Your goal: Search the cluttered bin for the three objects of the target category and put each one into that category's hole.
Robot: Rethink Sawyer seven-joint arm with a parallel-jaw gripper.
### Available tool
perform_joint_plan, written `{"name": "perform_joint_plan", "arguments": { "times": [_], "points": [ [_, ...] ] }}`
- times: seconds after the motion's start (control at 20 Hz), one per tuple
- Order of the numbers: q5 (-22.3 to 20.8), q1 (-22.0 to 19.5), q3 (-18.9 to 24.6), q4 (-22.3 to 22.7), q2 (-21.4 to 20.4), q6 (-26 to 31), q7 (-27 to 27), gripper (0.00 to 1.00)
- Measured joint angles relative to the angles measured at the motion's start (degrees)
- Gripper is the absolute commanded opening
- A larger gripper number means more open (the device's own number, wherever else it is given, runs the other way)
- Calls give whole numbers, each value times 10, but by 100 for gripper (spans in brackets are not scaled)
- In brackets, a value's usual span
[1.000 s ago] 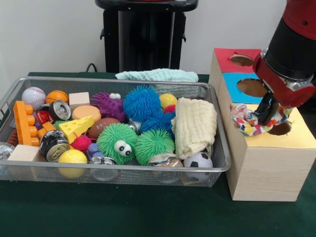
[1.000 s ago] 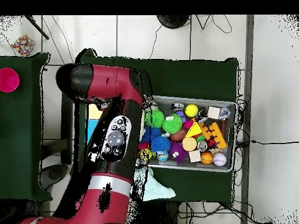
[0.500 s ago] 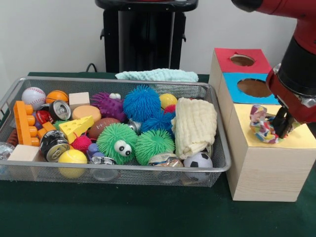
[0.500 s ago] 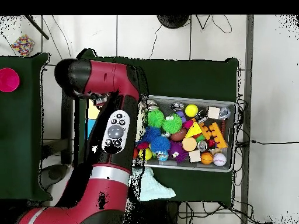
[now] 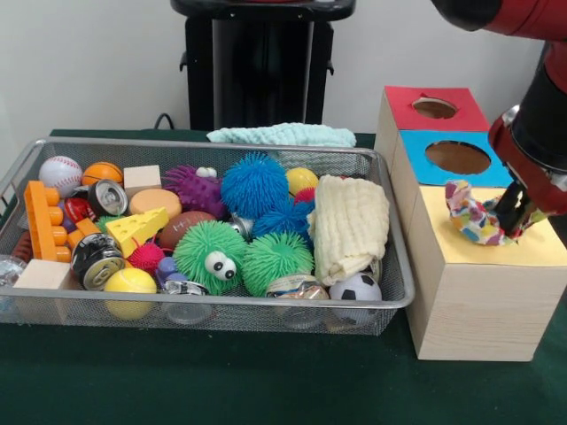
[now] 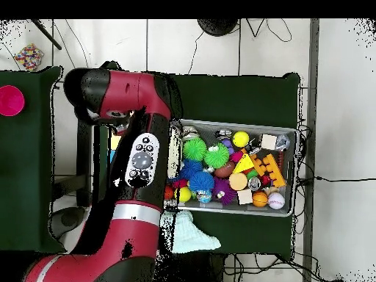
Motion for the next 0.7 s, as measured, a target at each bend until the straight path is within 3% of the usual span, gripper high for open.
{"name": "perform_joint_plan", "arguments": {
  "times": [0.4, 0.7],
  "points": [
    [-51, -5, -11, -20, 2, 121, 0, 0],
    [-94, -18, -13, -30, 3, 131, 0, 0]
  ]
}}
